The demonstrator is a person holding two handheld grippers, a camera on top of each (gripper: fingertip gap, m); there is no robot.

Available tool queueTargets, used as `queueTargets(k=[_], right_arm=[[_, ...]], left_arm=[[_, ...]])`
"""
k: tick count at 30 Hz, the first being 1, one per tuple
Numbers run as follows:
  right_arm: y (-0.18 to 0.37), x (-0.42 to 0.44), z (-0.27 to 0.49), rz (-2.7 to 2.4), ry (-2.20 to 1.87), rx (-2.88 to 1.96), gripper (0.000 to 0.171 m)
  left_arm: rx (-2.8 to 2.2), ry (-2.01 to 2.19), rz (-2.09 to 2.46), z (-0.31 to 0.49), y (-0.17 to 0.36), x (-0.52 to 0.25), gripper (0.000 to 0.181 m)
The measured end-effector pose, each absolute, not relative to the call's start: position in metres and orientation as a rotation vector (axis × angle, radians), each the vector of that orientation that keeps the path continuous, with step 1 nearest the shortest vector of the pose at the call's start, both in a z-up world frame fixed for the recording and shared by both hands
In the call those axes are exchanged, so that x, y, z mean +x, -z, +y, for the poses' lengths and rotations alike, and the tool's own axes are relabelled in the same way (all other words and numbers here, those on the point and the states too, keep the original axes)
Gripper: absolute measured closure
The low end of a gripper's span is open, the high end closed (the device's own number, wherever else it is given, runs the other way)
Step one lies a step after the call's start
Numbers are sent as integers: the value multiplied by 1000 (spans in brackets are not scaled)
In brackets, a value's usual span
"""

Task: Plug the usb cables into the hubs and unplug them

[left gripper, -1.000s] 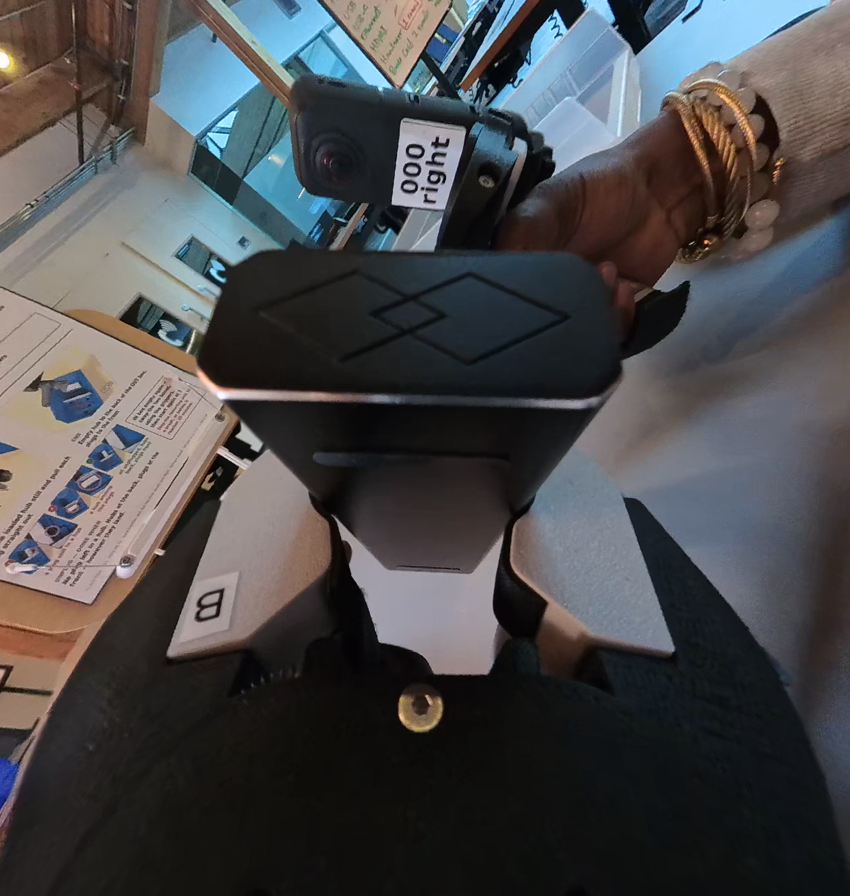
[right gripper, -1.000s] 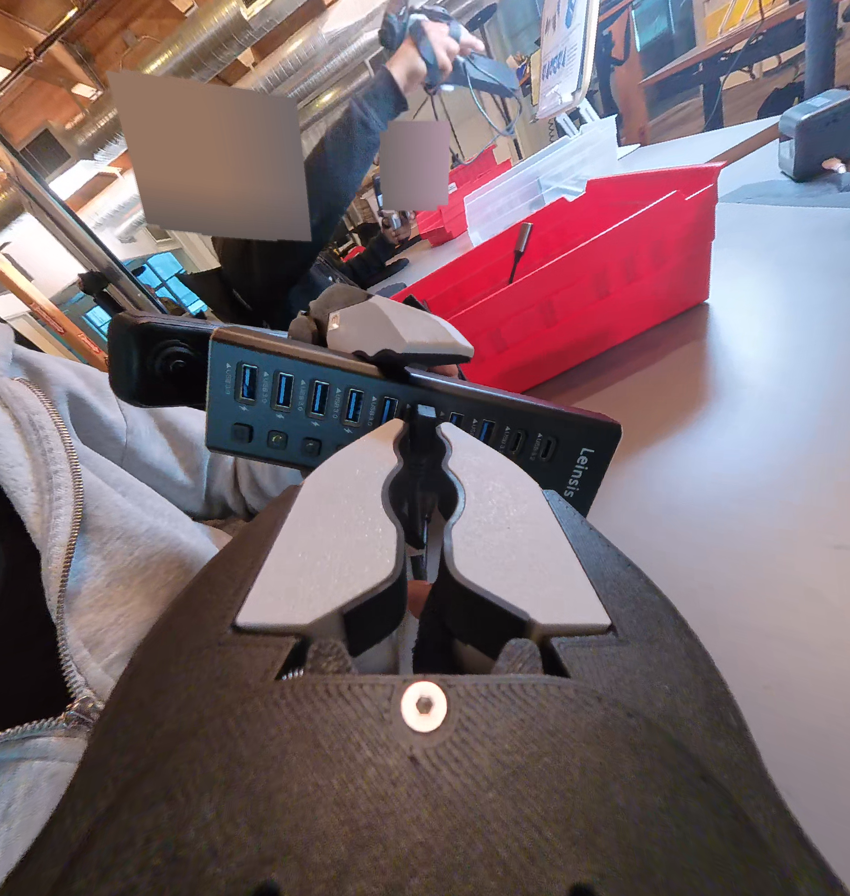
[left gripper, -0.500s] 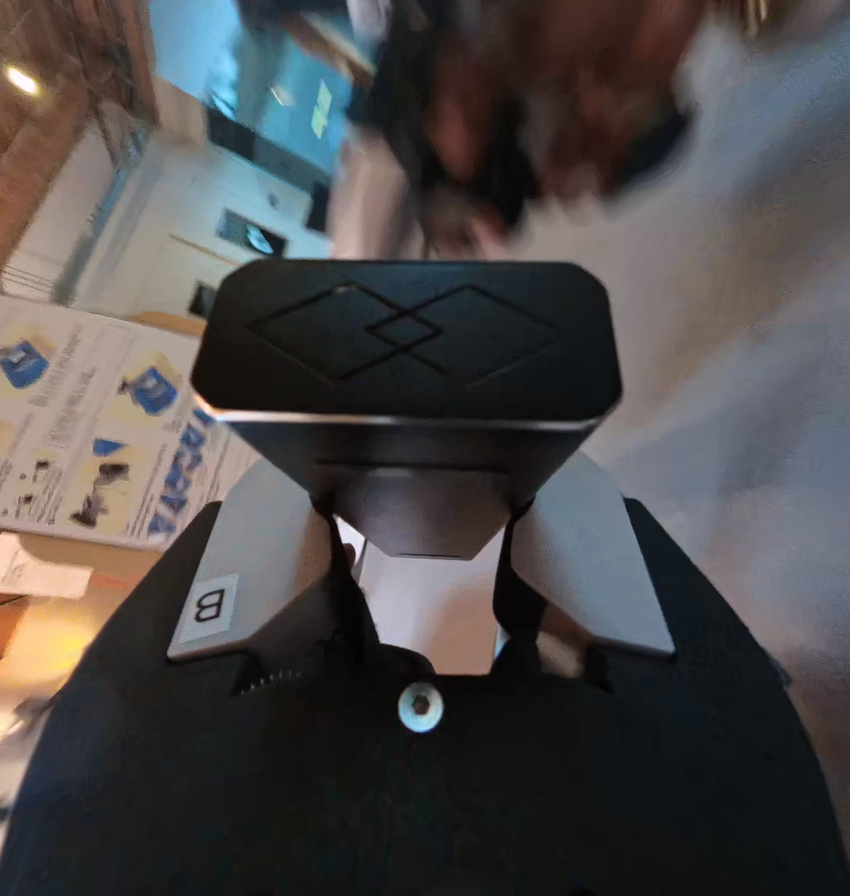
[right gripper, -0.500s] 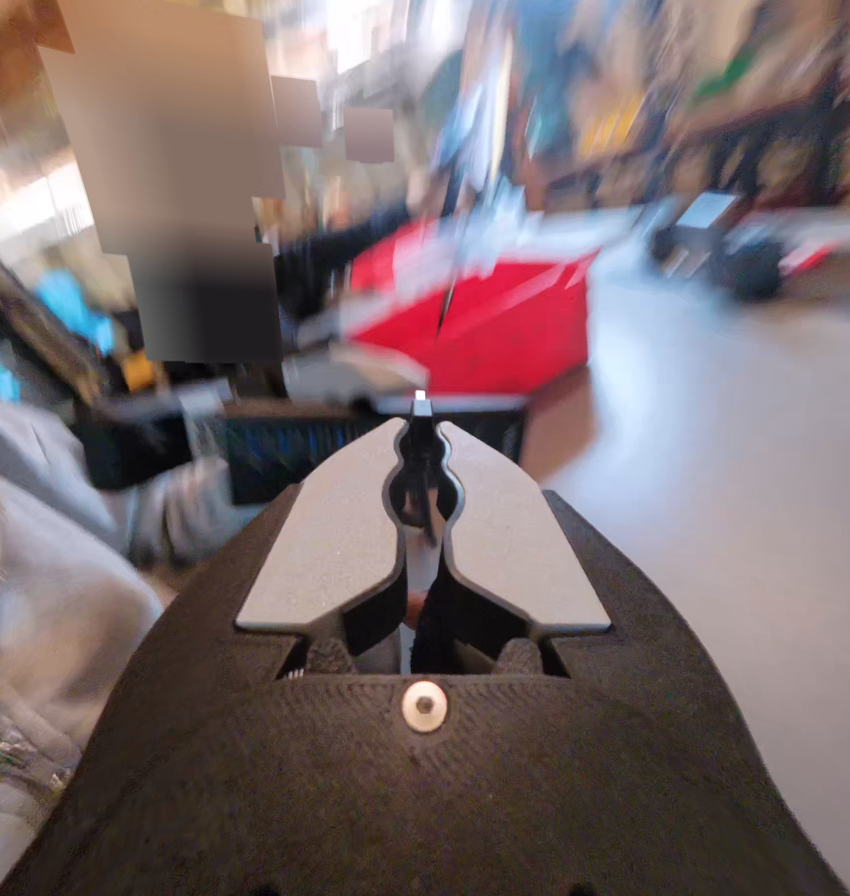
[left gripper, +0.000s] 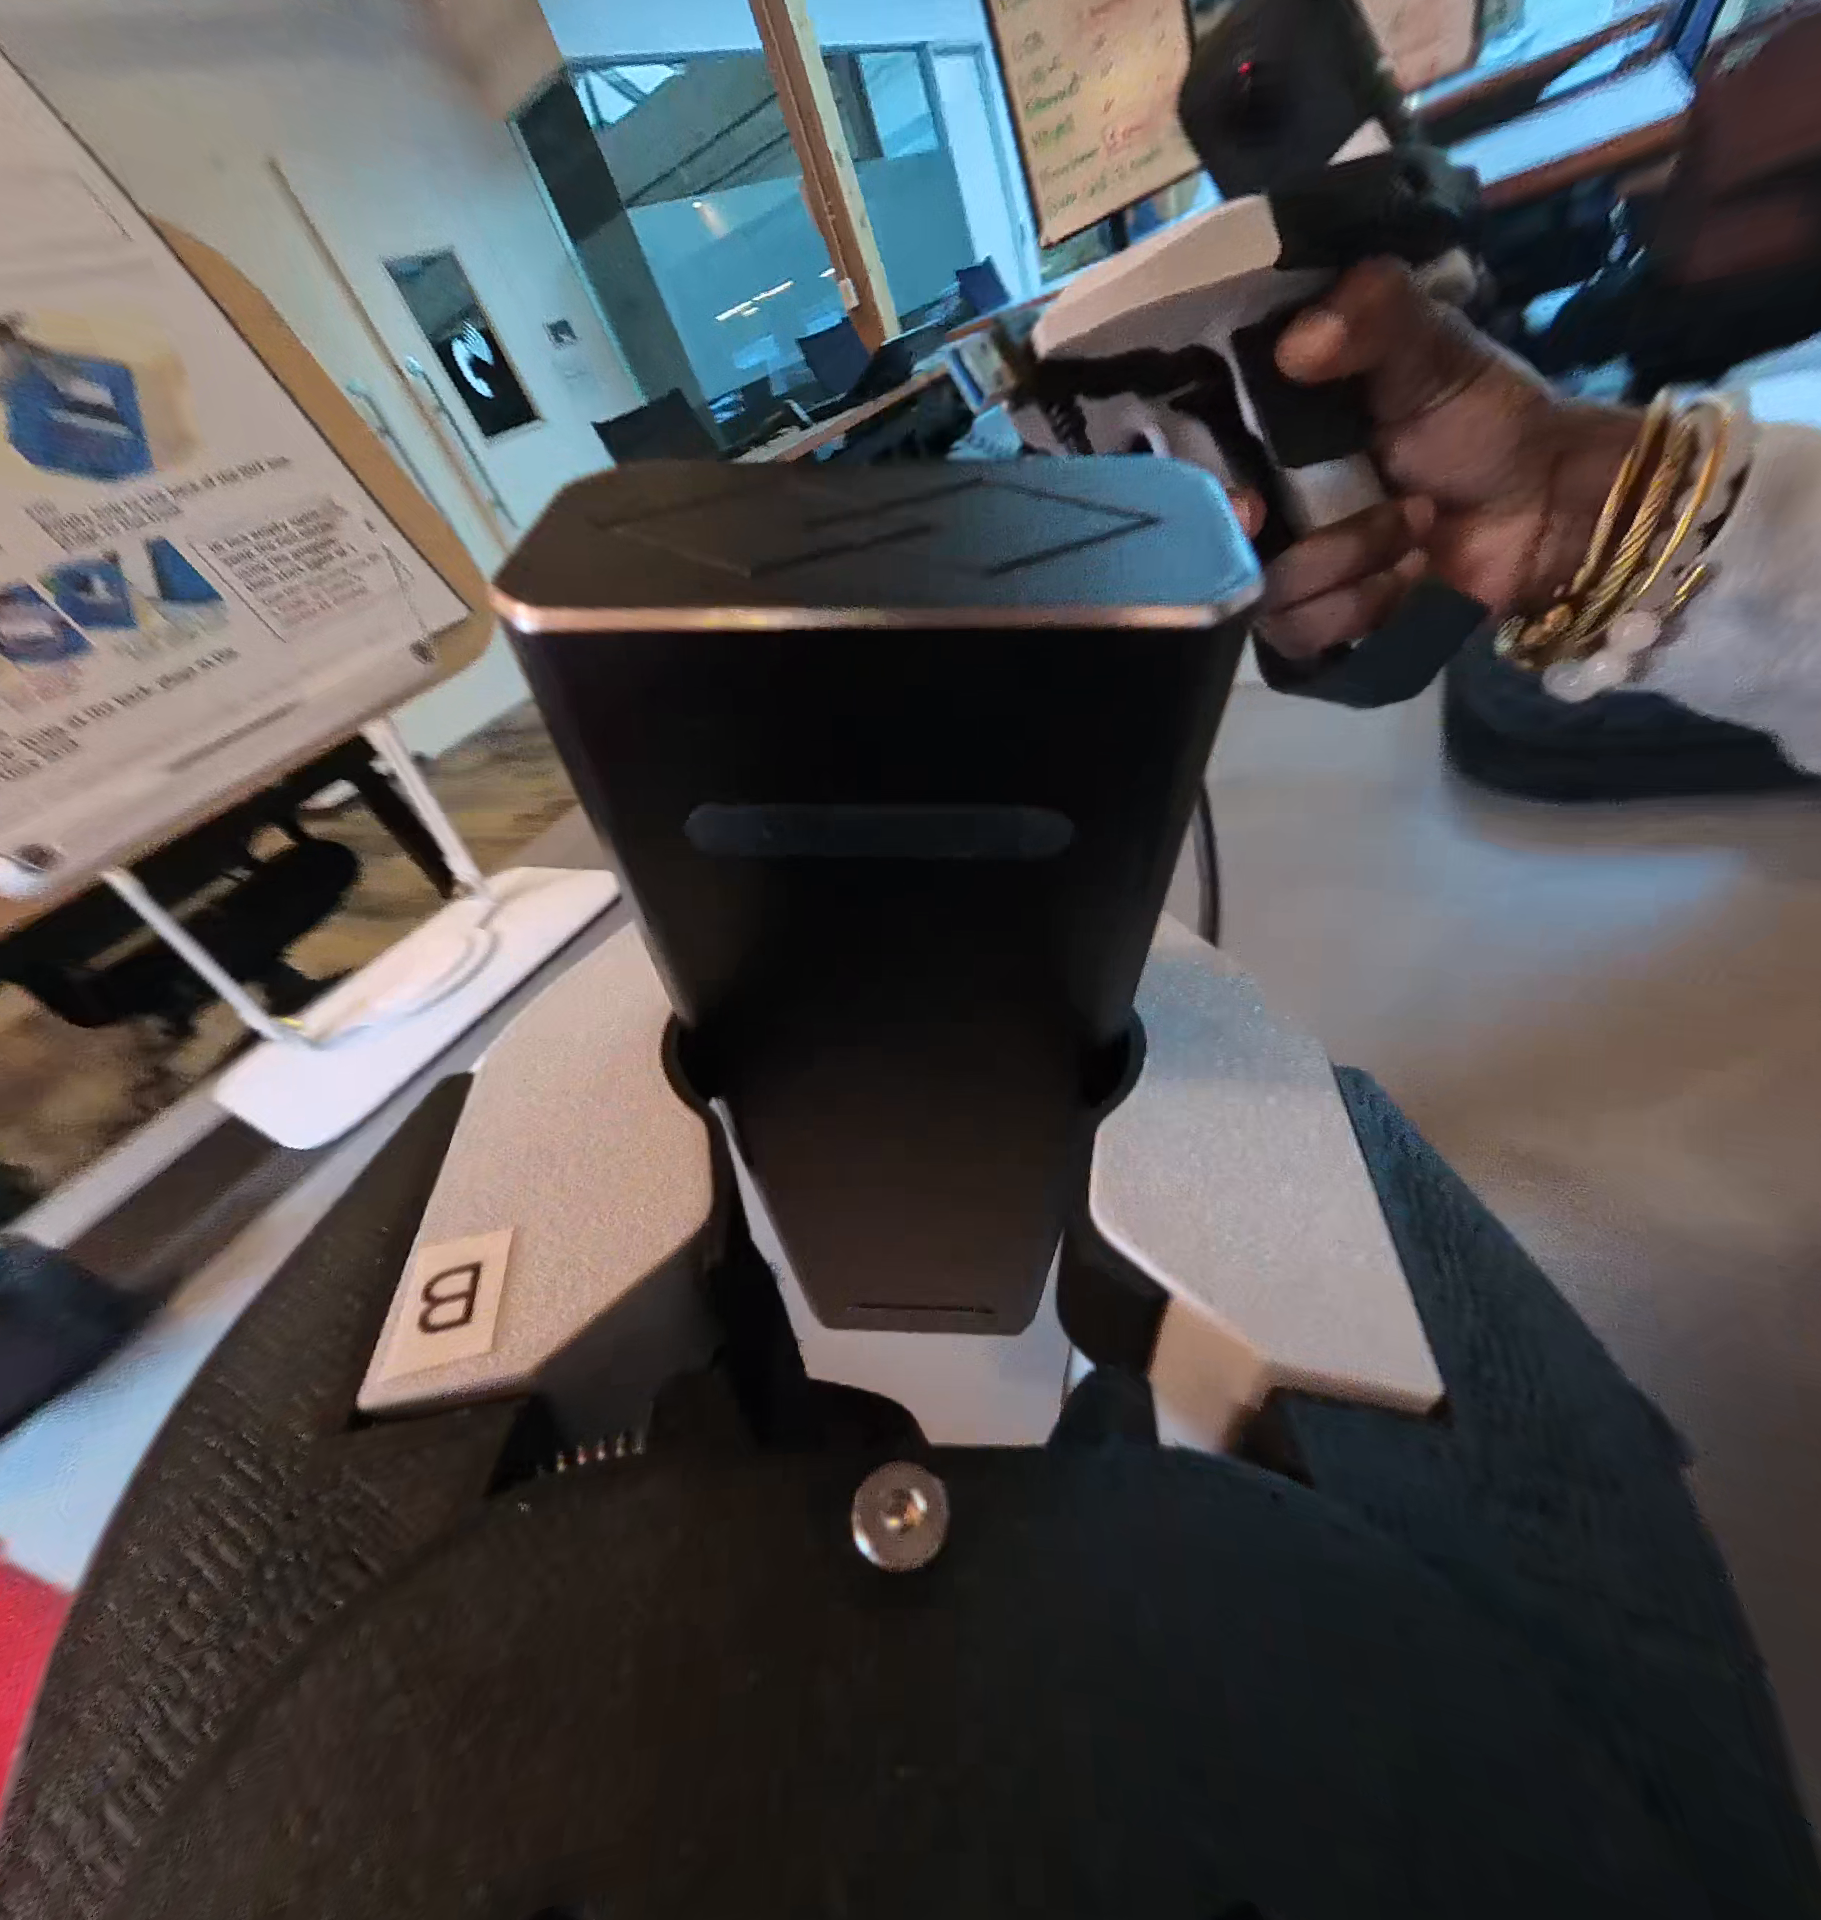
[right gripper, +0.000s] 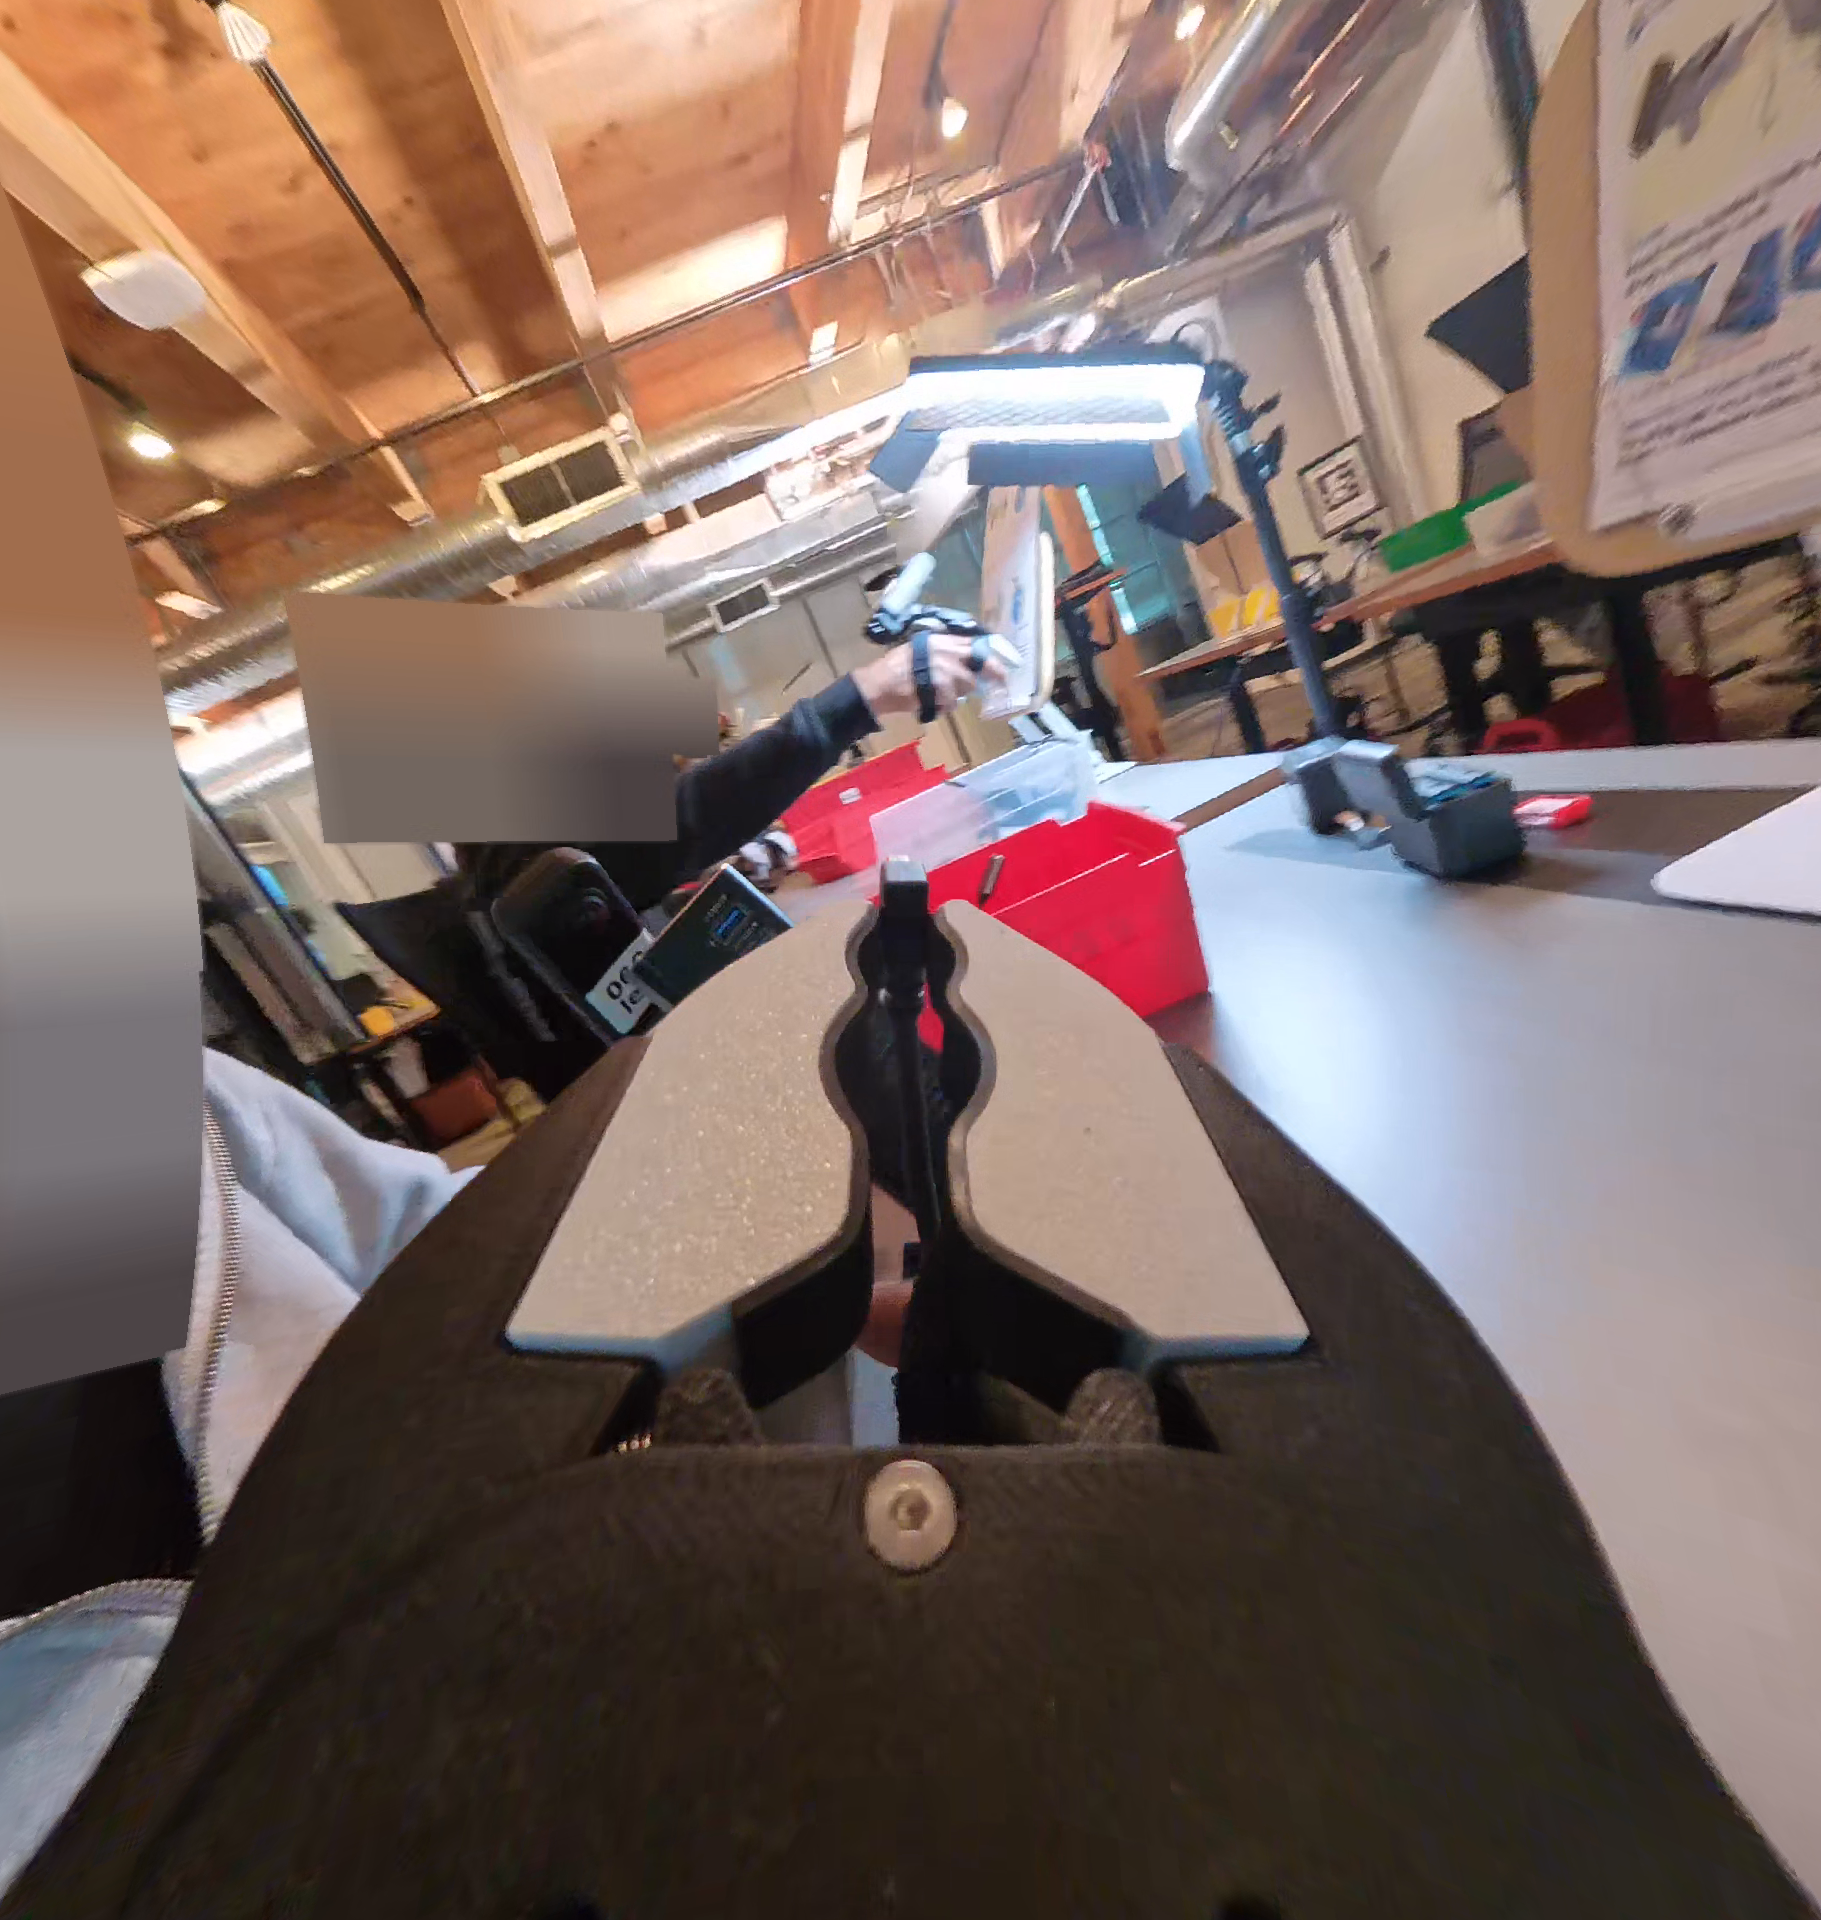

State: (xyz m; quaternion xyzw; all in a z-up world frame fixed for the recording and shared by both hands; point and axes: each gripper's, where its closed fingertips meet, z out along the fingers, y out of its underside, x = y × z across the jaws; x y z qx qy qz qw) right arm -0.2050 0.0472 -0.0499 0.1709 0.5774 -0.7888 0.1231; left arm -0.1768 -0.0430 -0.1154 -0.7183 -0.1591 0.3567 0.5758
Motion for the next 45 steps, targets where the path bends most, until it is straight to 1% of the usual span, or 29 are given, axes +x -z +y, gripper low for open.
queueTargets(k=[2,4,8,11,13,17,22,27,30,33,38,42,43,45], right_arm=[[38,-205,61,1742,2382,515,163],[15,-203,85,1776,2520,532,163],[-41,-190,152,1839,2845,622,163],[-67,-183,208,1953,3037,780,163],[-71,-183,239,2038,3069,915,163],[-60,-192,288,2180,3043,1231,163],[-41,-208,331,2107,3026,1502,163],[24,-246,351,2006,2708,1780,163],[82,-271,369,2118,2342,2083,163],[125,-283,385,2269,1966,2308,162],[161,-295,404,2470,1524,2480,158],[181,-301,418,2633,1140,2530,157],[185,-302,421,2672,1039,2531,154],[188,-305,425,2721,905,2533,143]], left_arm=[[-1661,-713,-420,-42,118,-175,110],[-1651,-618,-458,-40,123,-174,110],[-1692,-604,-475,-39,135,-176,110],[-1733,-594,-476,-36,145,-176,110],[-1749,-592,-477,-34,150,-176,110],[-1743,-591,-457,-33,149,-175,110],[-1731,-585,-476,-34,149,-177,110],[-1742,-602,-435,-32,149,-174,110],[-1748,-621,-405,-30,148,-172,110],[-1751,-630,-394,-28,148,-171,109],[-1746,-625,-399,-29,148,-172,110],[-1747,-632,-391,-28,148,-171,110],[-1748,-634,-388,-28,148,-171,110],[-1749,-637,-388,-28,148,-171,110]])
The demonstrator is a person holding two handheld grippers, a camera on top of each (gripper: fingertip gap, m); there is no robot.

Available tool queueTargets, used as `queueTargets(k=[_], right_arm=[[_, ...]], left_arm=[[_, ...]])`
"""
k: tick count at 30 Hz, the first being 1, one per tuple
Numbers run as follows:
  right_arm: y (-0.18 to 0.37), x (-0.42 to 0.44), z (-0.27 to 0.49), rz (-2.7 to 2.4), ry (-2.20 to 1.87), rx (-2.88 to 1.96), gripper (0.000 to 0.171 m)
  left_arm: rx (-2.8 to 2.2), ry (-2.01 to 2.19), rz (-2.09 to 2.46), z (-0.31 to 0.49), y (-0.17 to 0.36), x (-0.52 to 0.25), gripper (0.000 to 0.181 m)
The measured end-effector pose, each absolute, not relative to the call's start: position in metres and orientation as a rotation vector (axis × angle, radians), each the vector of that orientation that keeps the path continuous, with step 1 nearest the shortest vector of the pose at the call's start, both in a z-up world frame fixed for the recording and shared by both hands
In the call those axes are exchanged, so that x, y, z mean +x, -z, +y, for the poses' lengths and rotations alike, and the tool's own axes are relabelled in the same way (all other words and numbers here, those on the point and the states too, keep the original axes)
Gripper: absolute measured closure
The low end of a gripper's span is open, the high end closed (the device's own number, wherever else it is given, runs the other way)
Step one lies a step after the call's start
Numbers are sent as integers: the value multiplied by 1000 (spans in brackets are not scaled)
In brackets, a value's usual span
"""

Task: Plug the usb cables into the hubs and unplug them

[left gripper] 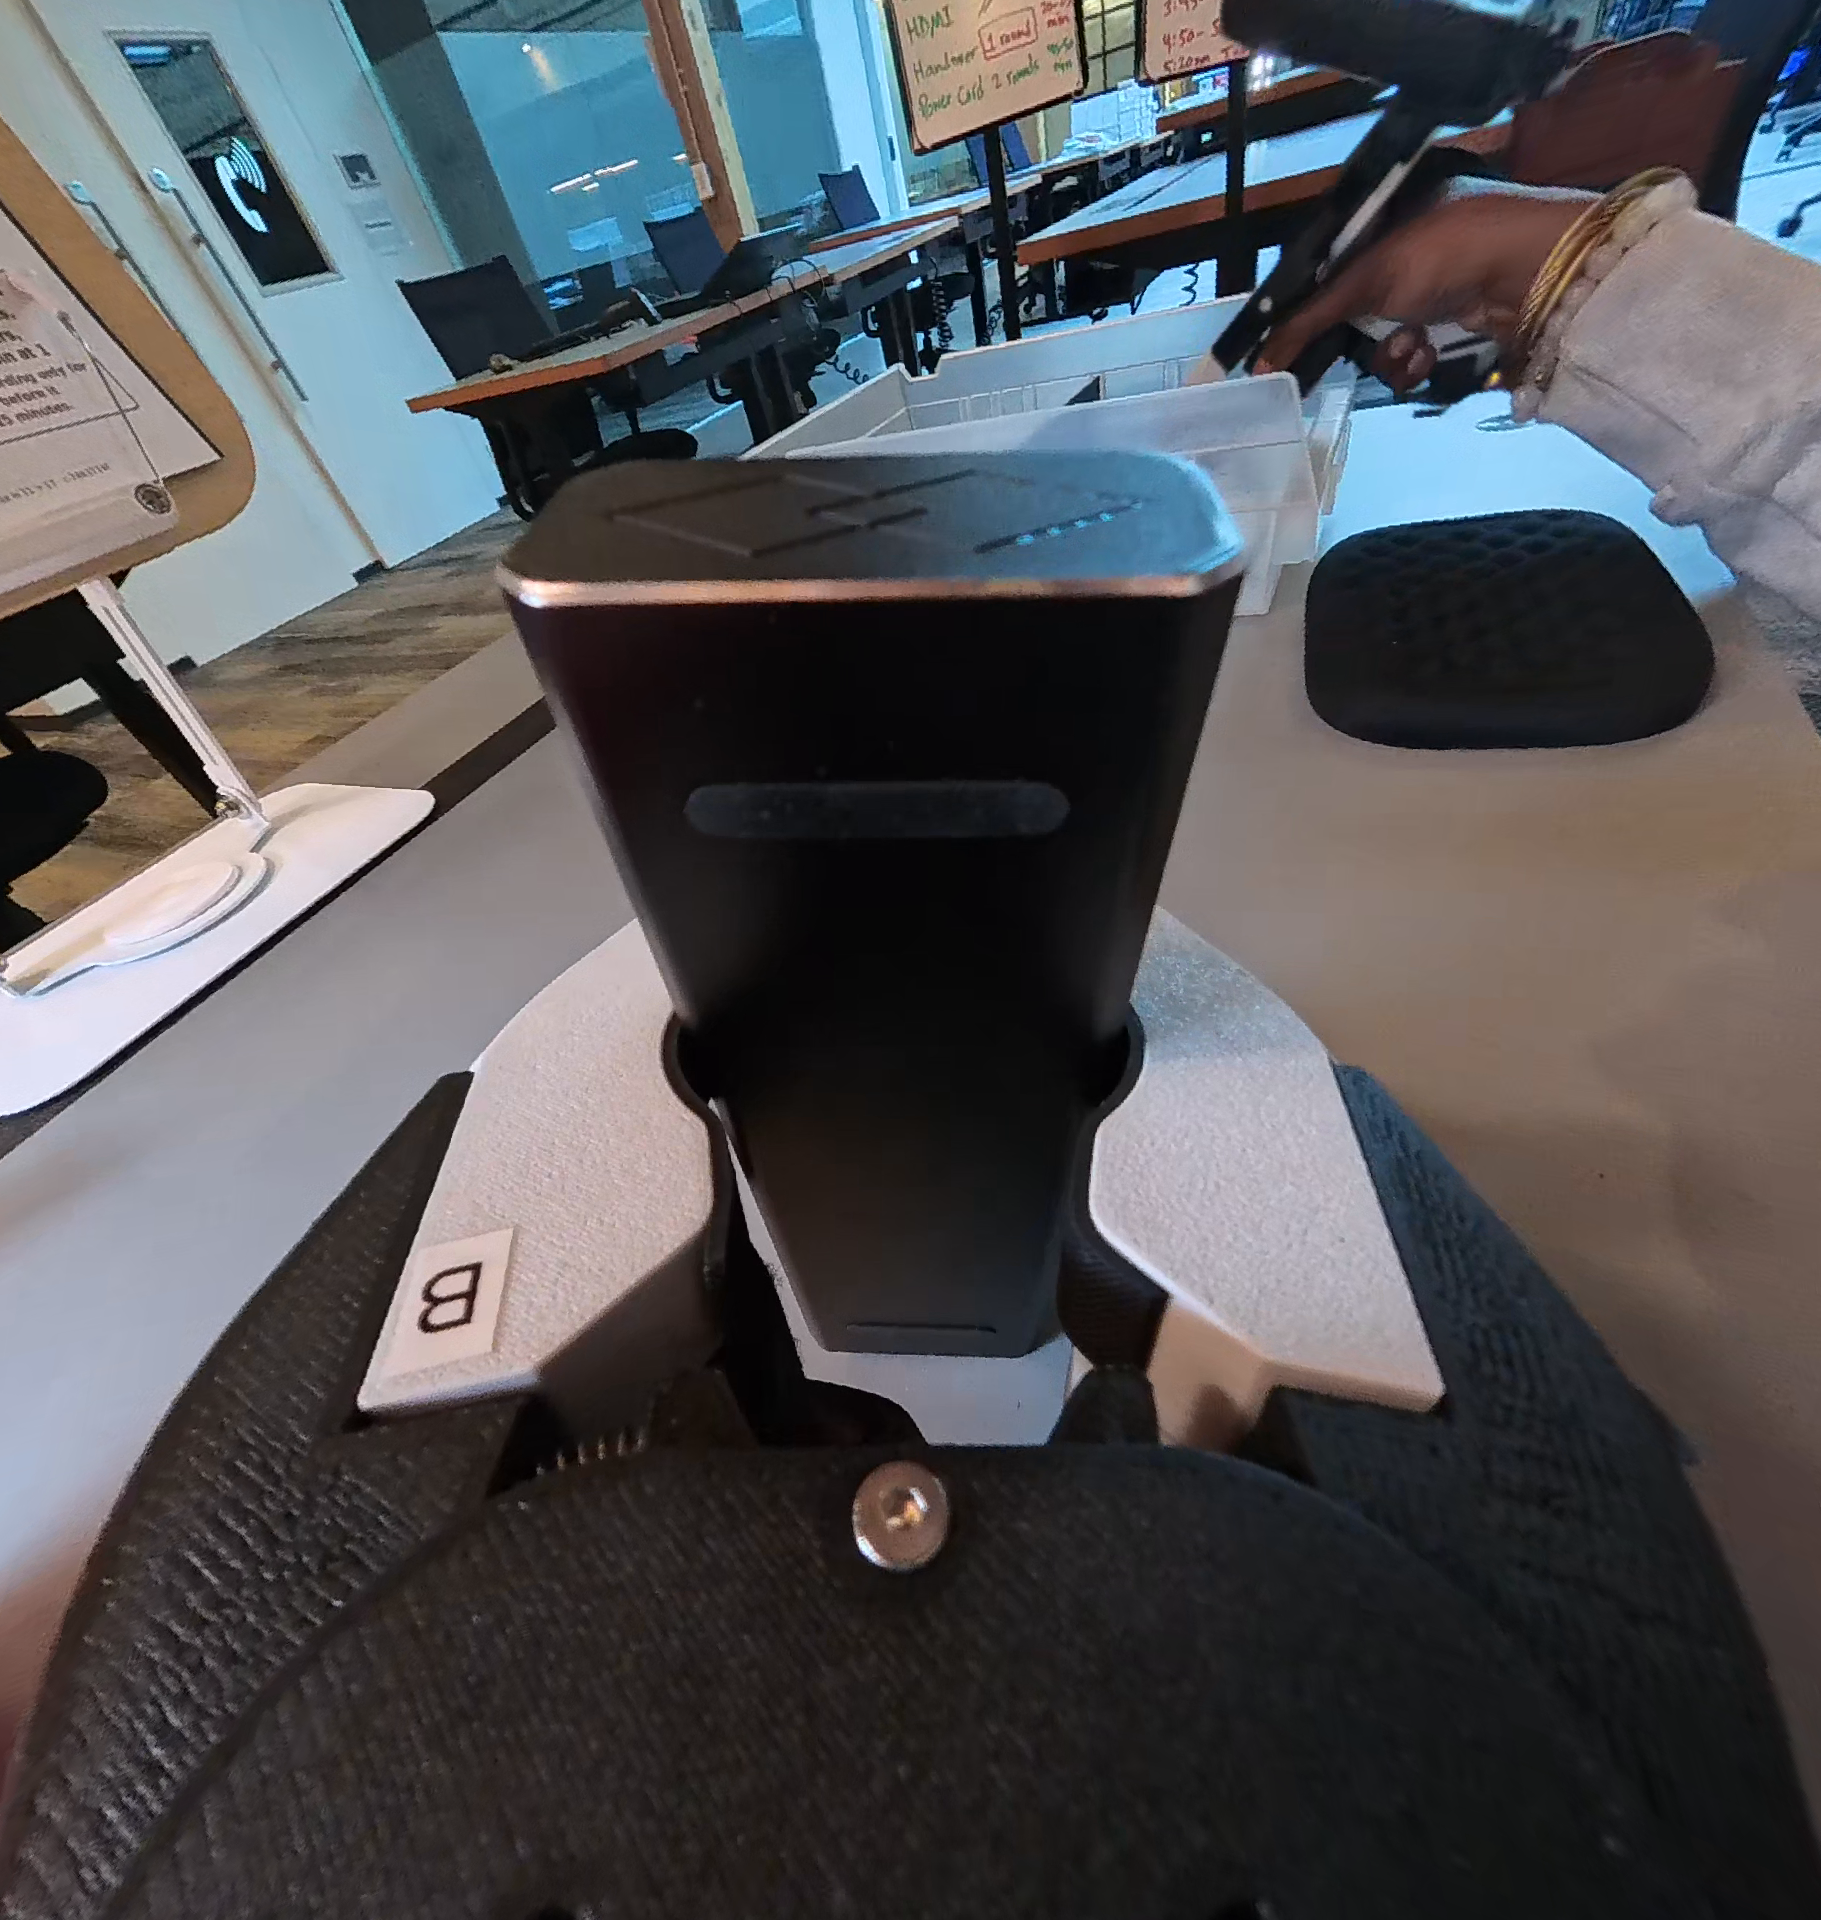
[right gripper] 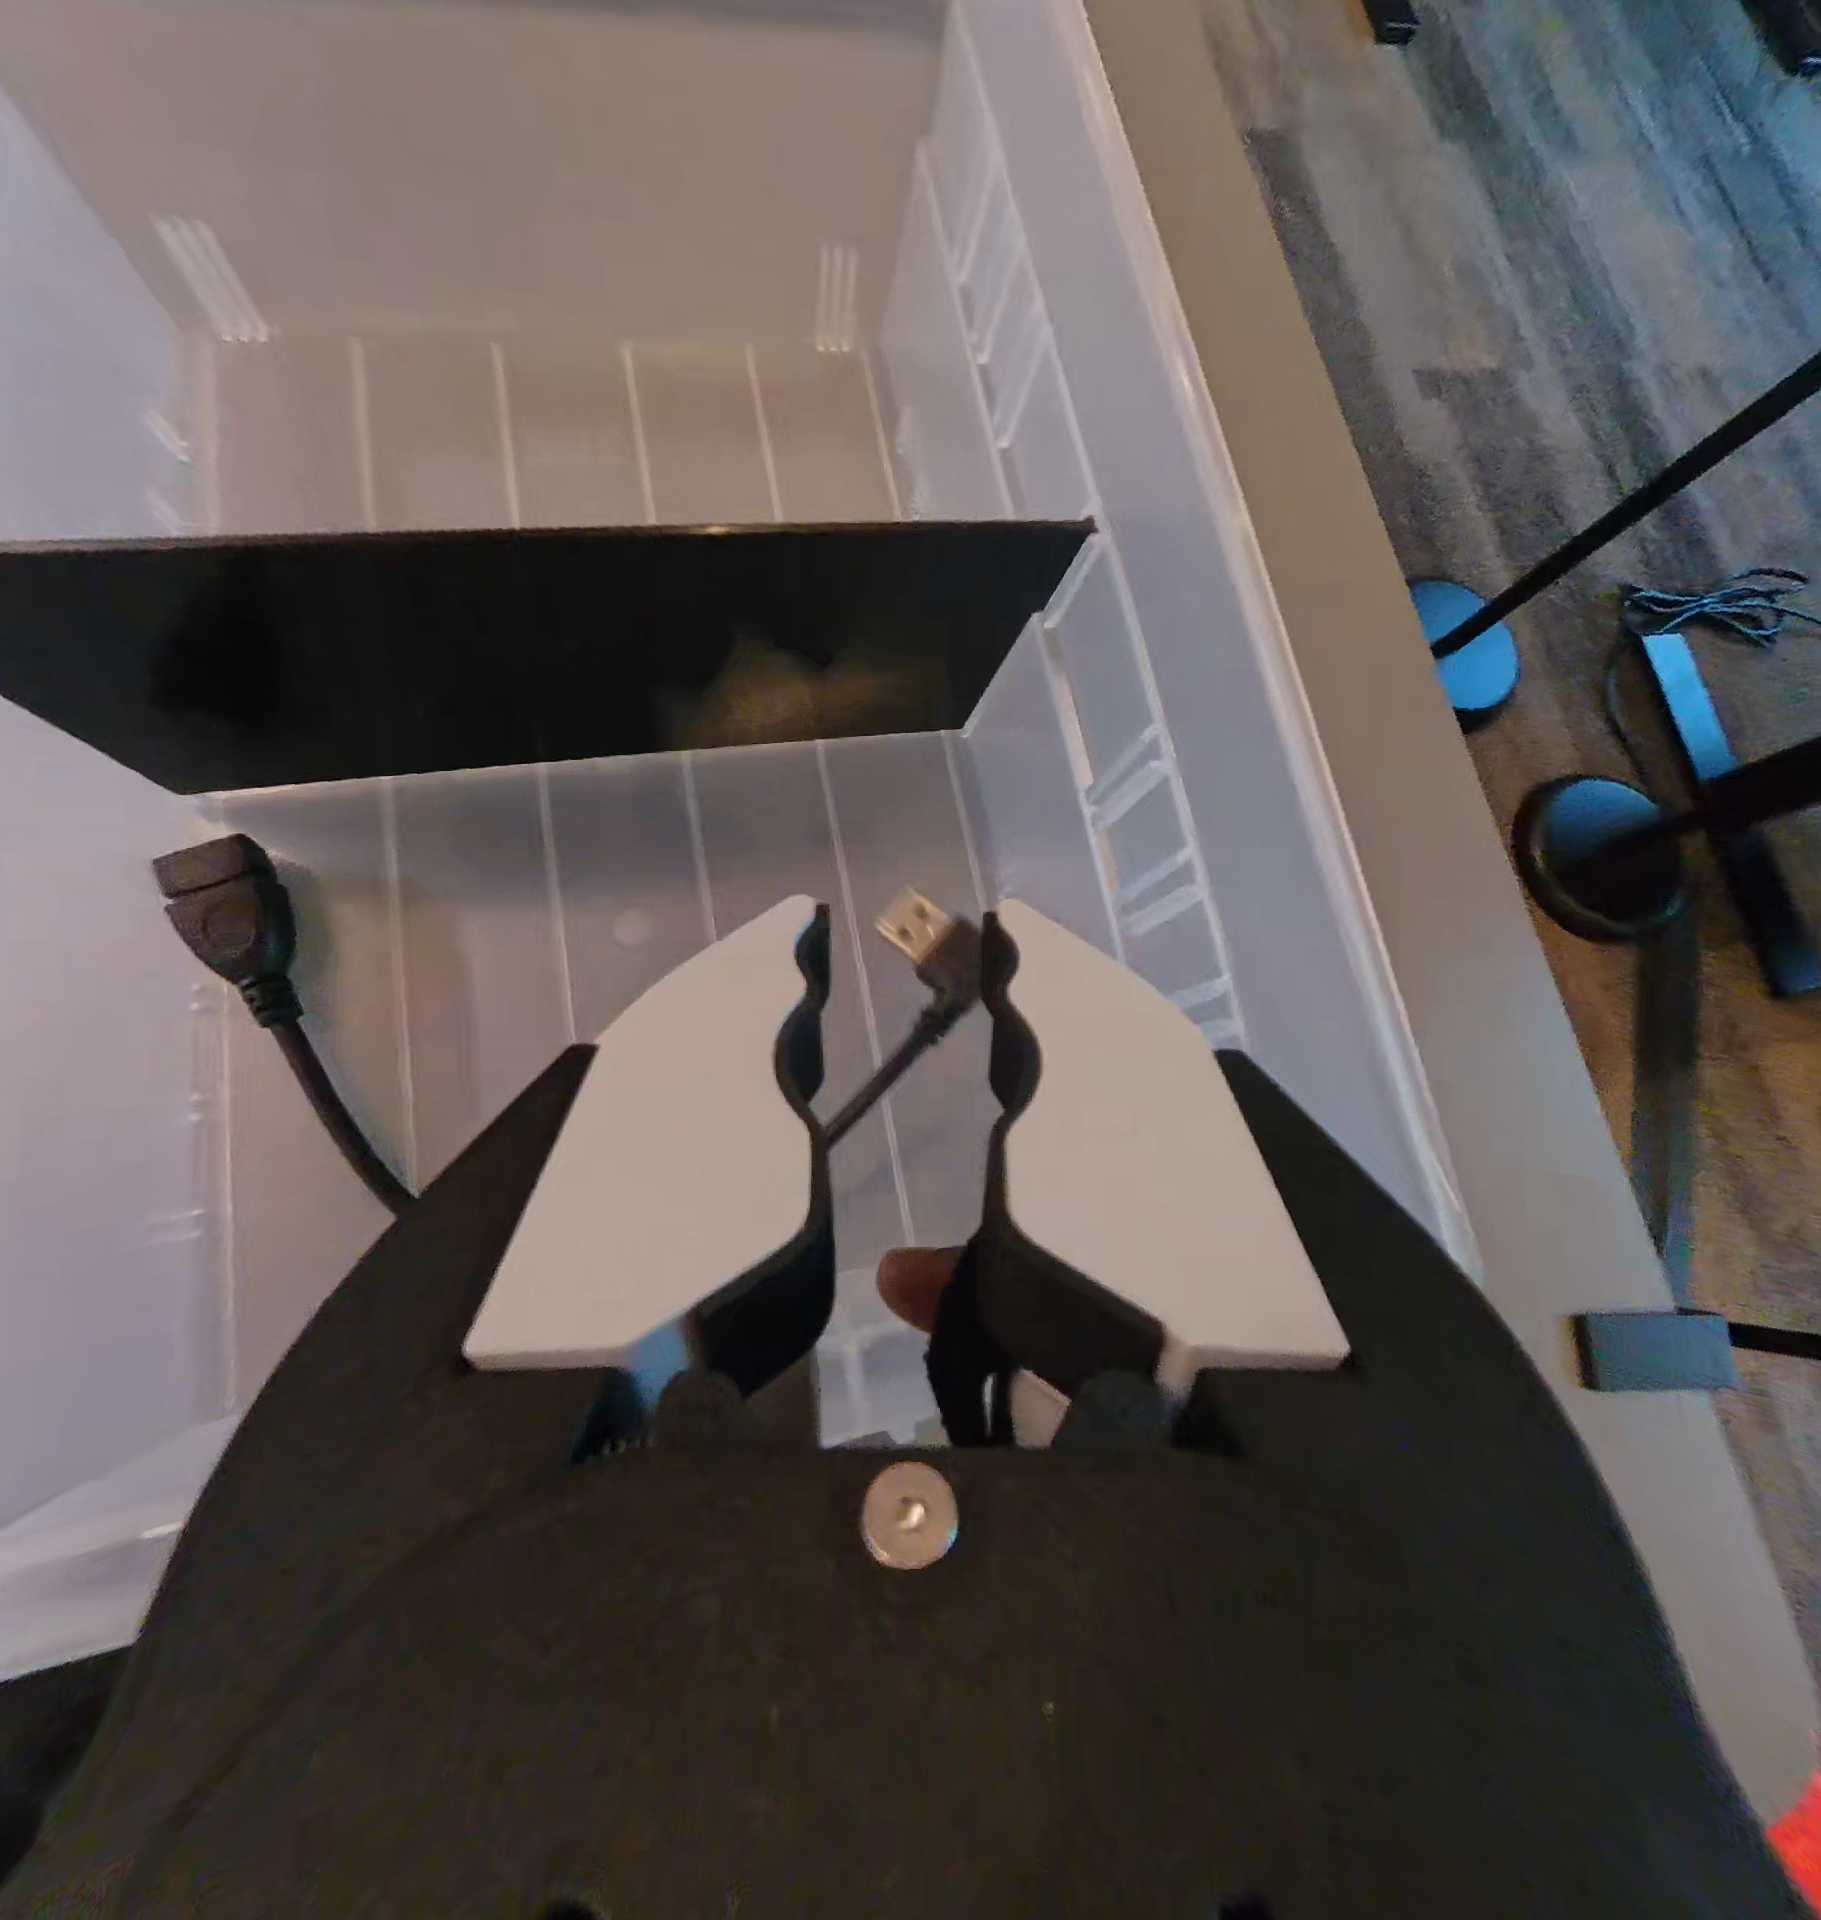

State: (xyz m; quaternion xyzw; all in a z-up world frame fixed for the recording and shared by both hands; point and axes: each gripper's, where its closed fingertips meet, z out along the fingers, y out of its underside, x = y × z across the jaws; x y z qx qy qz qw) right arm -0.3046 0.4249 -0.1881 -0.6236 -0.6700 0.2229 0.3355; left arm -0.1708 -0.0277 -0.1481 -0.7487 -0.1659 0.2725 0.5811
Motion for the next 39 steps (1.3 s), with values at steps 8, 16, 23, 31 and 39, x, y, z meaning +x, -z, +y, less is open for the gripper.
queueTargets(k=[8,16,23,31,39], right_arm=[[108,-303,359,-1553,-1142,-1456,114],[42,-186,80,-1936,-1952,-715,97],[83,-144,-54,-2134,-1832,-475,103],[79,-165,-60,-2123,-1699,-357,142],[-59,-247,46,-1828,-1707,-438,143]], left_arm=[[-1745,-640,-405,-28,148,-173,110],[-1728,-690,-526,-31,149,-181,110],[-1720,-779,-622,-32,149,-186,110],[-1685,-823,-605,-34,145,-188,87],[-1667,-890,-572,-37,140,-191,79]])
